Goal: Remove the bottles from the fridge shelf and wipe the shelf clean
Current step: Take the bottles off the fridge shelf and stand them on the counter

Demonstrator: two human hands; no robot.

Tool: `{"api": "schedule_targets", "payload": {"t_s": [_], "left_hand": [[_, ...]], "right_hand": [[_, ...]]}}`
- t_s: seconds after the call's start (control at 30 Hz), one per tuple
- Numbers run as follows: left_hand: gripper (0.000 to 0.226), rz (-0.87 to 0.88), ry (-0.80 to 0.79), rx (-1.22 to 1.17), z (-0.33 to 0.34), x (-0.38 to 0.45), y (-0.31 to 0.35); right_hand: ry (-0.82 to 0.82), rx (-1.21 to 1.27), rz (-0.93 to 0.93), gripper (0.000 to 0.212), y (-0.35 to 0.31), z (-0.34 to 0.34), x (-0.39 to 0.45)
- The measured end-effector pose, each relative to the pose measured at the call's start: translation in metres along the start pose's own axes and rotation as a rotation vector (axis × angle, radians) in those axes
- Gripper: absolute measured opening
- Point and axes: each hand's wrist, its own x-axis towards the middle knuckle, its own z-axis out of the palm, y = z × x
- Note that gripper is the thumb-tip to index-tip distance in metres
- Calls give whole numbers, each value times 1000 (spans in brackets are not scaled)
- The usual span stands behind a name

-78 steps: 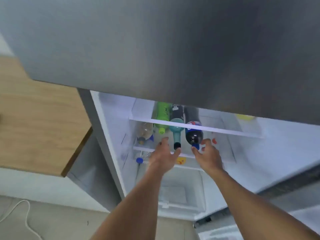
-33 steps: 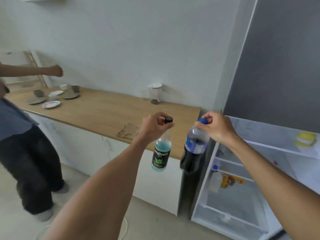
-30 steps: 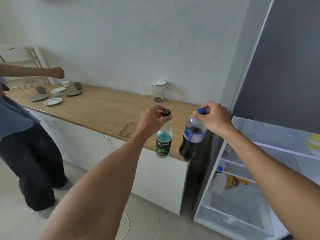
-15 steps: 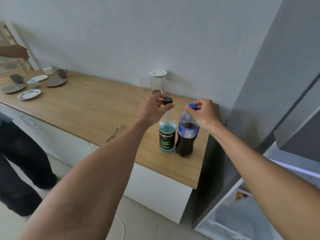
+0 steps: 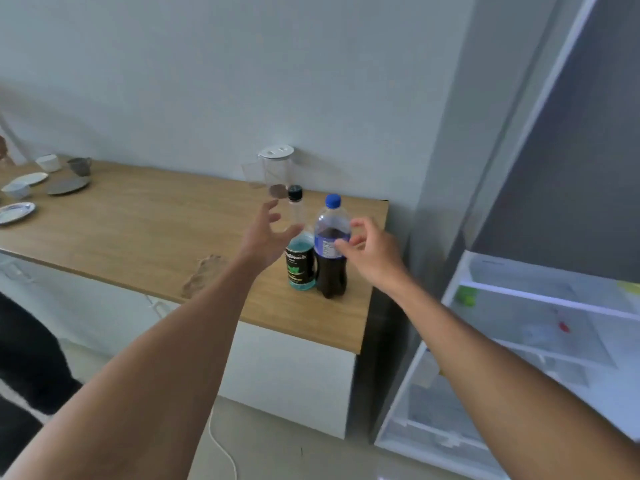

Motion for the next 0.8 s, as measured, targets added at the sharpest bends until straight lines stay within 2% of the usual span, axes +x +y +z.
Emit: {"api": "schedule_targets", "payload": {"t_s": [0.07,0.13,0.3,0.43,0.57,0.67,0.8], "left_hand": [[67,-28,22,15,9,-37,-1],[58,-29,-24,0,25,-78,-2],[47,-29,-218,-56,92,-178,-5],[39,28,-389,-9,154,-228,12],[40,29,-453,-10,226,-242,27],[46,-61,-485,-49,284,-232,30],[49,-221,-359,-125,363,-197,19]], "right_hand": [[-87,-40,17,26,16,-12,-43],[-91,-71,55,17,37,-26,-90],[-26,-67,218,14,95,-75,-198],[105,-60,300,9,143,-118,-242],[176,-64,315,6,193,-149,-234],[224,-62,328,6,236,-157,-200],[221,-72,323,13,297,-143,-139]]}}
